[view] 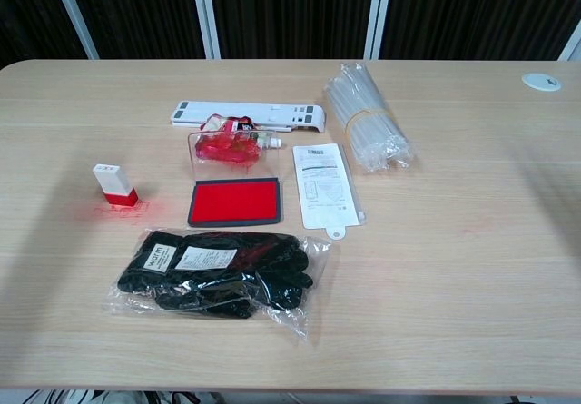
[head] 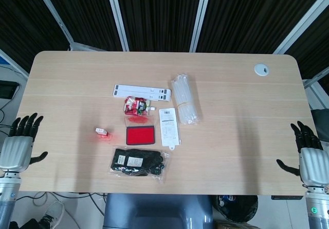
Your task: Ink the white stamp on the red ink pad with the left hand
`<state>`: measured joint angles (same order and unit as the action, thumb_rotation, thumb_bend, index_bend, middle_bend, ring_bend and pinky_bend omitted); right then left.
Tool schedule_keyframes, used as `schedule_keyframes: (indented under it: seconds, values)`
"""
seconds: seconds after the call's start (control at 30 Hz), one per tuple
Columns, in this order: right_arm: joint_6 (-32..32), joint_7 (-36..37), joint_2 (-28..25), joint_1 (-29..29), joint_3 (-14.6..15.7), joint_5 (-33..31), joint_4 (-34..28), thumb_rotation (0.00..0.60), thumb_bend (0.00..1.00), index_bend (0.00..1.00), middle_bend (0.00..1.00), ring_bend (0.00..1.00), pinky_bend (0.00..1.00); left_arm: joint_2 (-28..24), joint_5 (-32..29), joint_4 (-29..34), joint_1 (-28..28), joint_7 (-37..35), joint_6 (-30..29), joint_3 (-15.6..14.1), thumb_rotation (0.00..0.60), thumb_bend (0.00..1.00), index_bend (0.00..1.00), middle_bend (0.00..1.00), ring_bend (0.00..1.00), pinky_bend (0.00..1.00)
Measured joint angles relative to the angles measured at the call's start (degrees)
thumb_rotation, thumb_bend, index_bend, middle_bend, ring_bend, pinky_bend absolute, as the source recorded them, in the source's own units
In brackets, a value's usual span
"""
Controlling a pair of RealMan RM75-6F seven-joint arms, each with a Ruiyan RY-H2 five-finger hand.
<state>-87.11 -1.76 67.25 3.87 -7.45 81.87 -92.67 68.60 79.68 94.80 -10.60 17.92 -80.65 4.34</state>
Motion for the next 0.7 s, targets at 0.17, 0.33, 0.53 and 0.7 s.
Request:
schedule_keyframes:
  seconds: [0.17,0.33,0.53,0.7]
  values:
    - [0.37,0.36,-0.06,0.08,-0.02,-0.25,-0.13,0.6,0.0,0.0,0.0,0.0,0.17,-0.25,-0.3,1.0,-1.72,2.32,1.89,0.61,0.6,0.02,0.0,0.0,0.0,0.0]
    - [0.78,0.57,-0.12,0.17,-0.08,-0.65,-0.18,0.6,0.02,0.0,0.0,0.0,0.17,0.06,-1.67,1.78,-5.16,6.18,6.18,1.98,0.6,0.05,0.02,0.0,0.0,0.06]
    - [1.33,0.85,-0.22,0.25,-0.25,-1.4,-0.41,0.6,0.03,0.0,0.0,0.0,0.17,2.19,-5.5,1.59,-10.52,10.95,12.9,3.93,0.6,0.11,0.12,0.06,0.0,0.12]
    - [1.75,1.18,-0.33,0.38,-0.31,-1.67,-0.5,0.6,0.03,0.0,0.0,0.0,0.17,5.28,-9.17,-0.59,-14.42,14.49,17.9,4.91,0.6,0.12,0.17,0.14,0.04,0.16]
